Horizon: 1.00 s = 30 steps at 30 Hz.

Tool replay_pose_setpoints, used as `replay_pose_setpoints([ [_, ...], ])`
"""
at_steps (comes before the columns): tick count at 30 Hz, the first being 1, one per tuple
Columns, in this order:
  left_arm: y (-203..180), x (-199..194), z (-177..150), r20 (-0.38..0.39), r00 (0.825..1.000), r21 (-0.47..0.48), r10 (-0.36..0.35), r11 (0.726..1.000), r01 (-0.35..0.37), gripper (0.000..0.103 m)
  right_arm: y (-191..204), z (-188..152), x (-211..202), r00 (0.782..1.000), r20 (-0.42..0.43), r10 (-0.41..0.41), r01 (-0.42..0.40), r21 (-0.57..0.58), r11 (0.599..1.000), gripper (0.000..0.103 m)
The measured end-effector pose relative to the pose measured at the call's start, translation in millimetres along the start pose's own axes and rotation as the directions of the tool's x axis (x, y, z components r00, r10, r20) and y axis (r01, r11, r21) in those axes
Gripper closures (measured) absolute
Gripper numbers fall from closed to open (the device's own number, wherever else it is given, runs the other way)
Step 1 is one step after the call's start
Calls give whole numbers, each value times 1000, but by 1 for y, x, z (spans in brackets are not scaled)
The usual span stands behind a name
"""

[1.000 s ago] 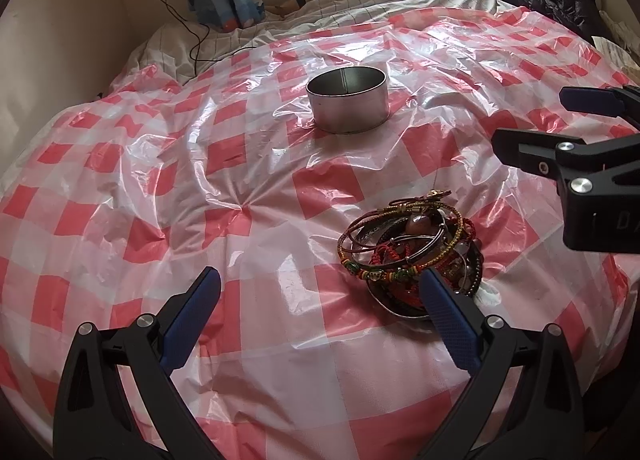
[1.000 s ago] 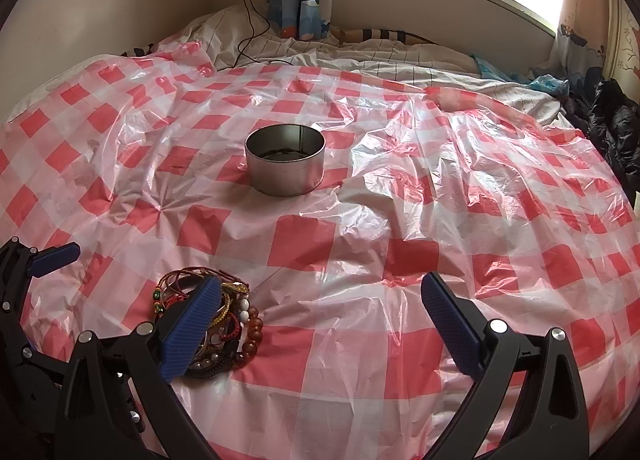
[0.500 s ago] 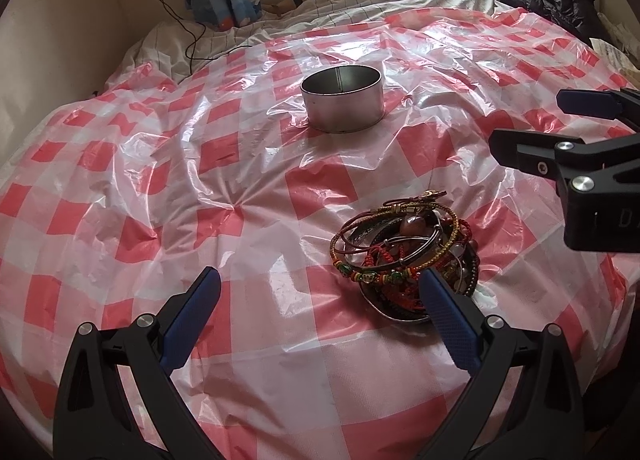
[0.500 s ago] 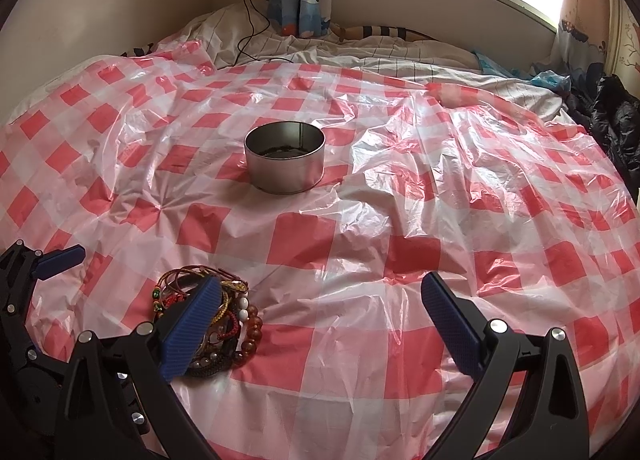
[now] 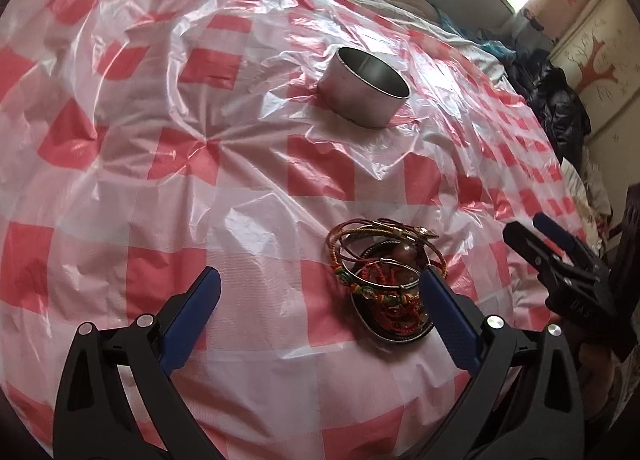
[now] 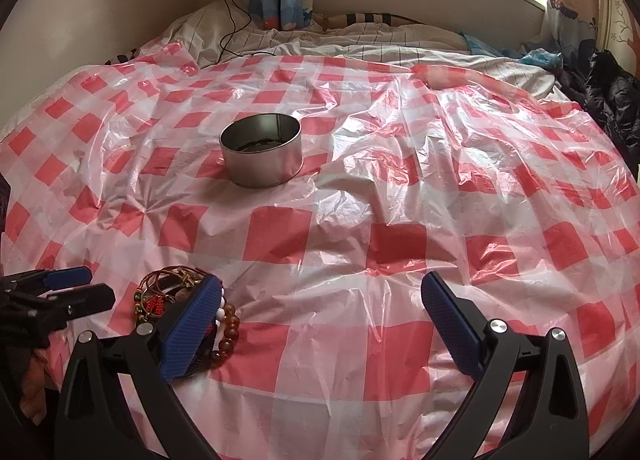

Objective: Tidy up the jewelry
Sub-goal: 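Move the left tool over the pile of bracelets, then close the left tool on the gold bangles and lift them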

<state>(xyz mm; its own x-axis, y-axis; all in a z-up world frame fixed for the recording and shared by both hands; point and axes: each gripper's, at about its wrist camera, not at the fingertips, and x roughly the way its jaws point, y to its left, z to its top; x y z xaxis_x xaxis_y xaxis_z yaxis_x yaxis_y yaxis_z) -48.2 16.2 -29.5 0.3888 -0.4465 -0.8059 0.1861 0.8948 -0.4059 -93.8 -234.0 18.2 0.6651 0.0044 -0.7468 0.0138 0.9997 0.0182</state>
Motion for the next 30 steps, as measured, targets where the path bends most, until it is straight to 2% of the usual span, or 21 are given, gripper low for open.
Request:
replay_pose_setpoints([
  [3, -2, 9, 4, -3, 1000, 14, -13, 1000, 13, 8, 1, 0, 3, 999, -22, 28, -28, 2, 1000, 7],
  [7, -3, 25, 13, -49, 993, -34, -111, 993, 109, 8, 2, 0, 7, 999, -30, 19, -19, -5, 1000, 7],
  [9, -4, 32, 15, -61, 992, -50, -115, 992, 112, 8, 0, 0, 8, 999, -32, 14, -14, 2, 1000, 7],
  [13, -13, 41, 19, -79, 989, -54, -127, 991, 123, 17, -8, 2, 12, 999, -43, 13, -12, 32, 999, 7],
  [15, -20, 43, 19, -82, 989, -33, -121, 992, 119, 25, -12, 2, 13, 999, -47, 24, -22, 52, 998, 7],
  [20, -30, 52, 18, -108, 981, -22, -164, 986, 163, 32, -15, 3, 13, 998, -48, 31, -28, 63, 998, 7],
  [22, -31, 53, 17, -116, 978, -27, -171, 985, 170, 37, -15, 3, 13, 998, -48, 31, -28, 65, 998, 7],
  [25, -29, 52, 15, -114, 983, -29, -147, 989, 144, 55, -16, 3, 13, 998, -48, 30, -27, 72, 997, 7],
  [27, -23, 53, 14, -118, 984, -41, -130, 991, 126, 71, -18, 3, 13, 998, -48, 32, -29, 78, 997, 7],
  [28, -20, 53, 14, -119, 985, -45, -127, 991, 123, 73, -19, 3, 13, 998, -49, 34, -30, 80, 996, 7],
  [30, -18, 52, 14, -119, 987, -38, -111, 993, 107, 85, -19, 3, 13, 998, -50, 34, -30, 78, 997, 7],
])
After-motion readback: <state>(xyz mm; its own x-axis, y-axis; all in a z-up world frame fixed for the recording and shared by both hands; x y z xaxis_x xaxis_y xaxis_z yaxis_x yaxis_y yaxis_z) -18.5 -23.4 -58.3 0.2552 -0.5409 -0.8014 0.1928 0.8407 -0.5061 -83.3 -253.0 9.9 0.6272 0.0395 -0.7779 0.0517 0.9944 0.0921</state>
